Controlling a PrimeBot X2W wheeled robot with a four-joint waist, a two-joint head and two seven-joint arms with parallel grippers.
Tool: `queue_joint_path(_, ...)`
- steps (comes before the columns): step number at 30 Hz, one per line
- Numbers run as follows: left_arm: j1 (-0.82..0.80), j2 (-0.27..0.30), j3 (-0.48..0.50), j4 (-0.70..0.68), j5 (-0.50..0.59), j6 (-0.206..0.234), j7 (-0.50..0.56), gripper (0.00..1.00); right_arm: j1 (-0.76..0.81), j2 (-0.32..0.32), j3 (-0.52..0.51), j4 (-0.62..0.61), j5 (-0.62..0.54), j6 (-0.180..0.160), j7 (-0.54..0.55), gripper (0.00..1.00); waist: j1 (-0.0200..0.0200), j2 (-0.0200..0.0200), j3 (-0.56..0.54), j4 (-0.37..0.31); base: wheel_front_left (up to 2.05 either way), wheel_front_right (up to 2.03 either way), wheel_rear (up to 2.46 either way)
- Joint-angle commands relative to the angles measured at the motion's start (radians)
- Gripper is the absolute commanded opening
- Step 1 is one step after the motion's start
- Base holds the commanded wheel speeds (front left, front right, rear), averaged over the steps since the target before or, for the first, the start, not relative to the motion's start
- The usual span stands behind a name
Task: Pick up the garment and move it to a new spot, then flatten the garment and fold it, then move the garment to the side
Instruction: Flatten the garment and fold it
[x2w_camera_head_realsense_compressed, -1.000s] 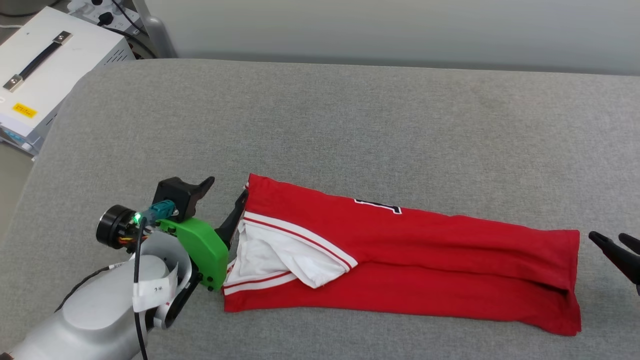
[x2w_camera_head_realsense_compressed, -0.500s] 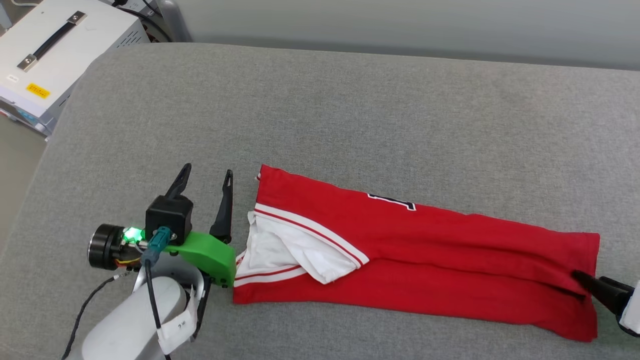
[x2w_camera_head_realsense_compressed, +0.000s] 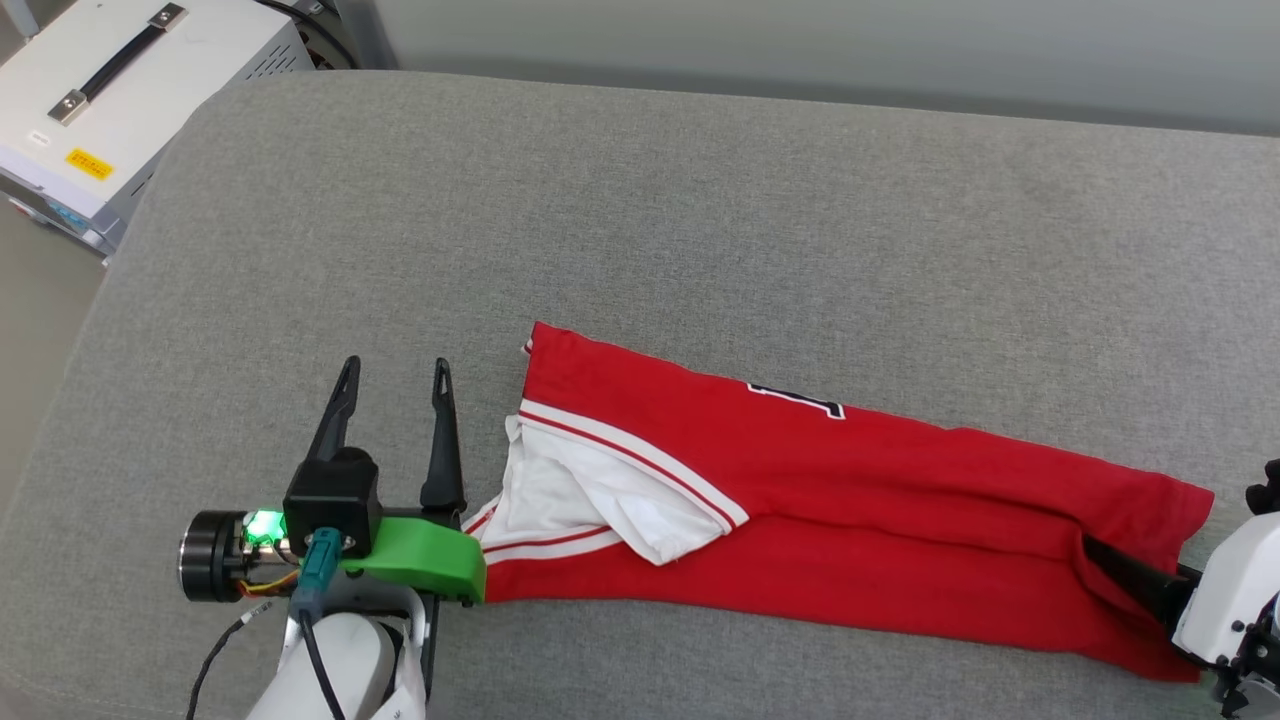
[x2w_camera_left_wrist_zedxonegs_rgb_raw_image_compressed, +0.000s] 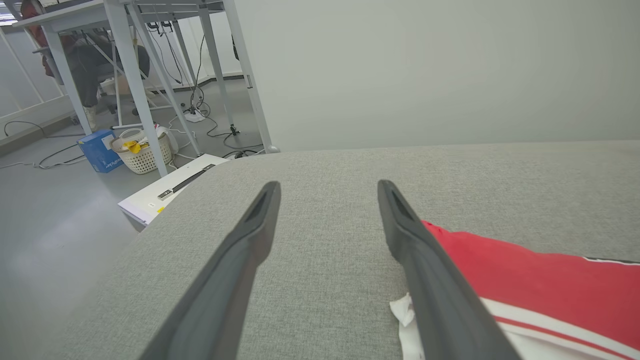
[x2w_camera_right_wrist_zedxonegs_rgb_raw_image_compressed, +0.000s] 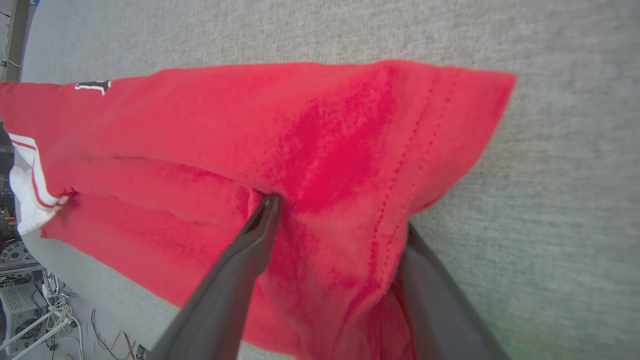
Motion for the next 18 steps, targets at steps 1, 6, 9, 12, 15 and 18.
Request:
queue_joint_path(1, 0.021, -0.018, 0.013, -0.013, 0.024, -0.018, -0.006, 1.00, 0.004, 0.041, 0.035, 0.018, -0.004, 0.000, 0.007, 1.00, 0.0001, 0.0063, -0.001, 0.000, 0.00, 0.00, 0.00)
queue_joint_path(6, 0.062, -0.072, 0.060, -0.040, 0.086, -0.078, -0.006, 1.00, -0.013, 0.042, 0.050, 0.031, -0.008, 0.000, -0.029, 0.00, 0.0001, 0.0063, -0.007, -0.001, 0.00, 0.00, 0.00)
queue_joint_path(9, 0.084, -0.096, 0.082, -0.046, 0.114, -0.106, -0.006, 1.00, -0.017, 0.033, 0.059, 0.039, -0.006, 0.000, -0.042, 0.00, 0.0001, 0.0063, -0.016, -0.003, 0.00, 0.00, 0.00)
queue_joint_path(12, 0.107, -0.117, 0.103, -0.046, 0.138, -0.131, -0.006, 1.00, -0.021, 0.012, 0.056, 0.051, -0.002, 0.000, -0.060, 0.00, 0.0001, 0.0063, -0.031, -0.006, 0.00, 0.00, 0.00)
queue_joint_path(15, 0.126, -0.130, 0.121, -0.044, 0.158, -0.151, -0.006, 1.00, -0.022, -0.015, 0.047, 0.063, -0.005, 0.000, -0.074, 0.00, 0.0001, 0.0063, -0.047, -0.009, 0.00, 0.00, 0.00)
queue_joint_path(18, 0.141, -0.140, 0.140, -0.040, 0.173, -0.171, -0.006, 1.00, -0.022, -0.051, 0.034, 0.073, -0.013, 0.000, -0.083, 0.00, 0.0001, 0.0063, -0.064, -0.012, 0.00, 0.00, 0.00)
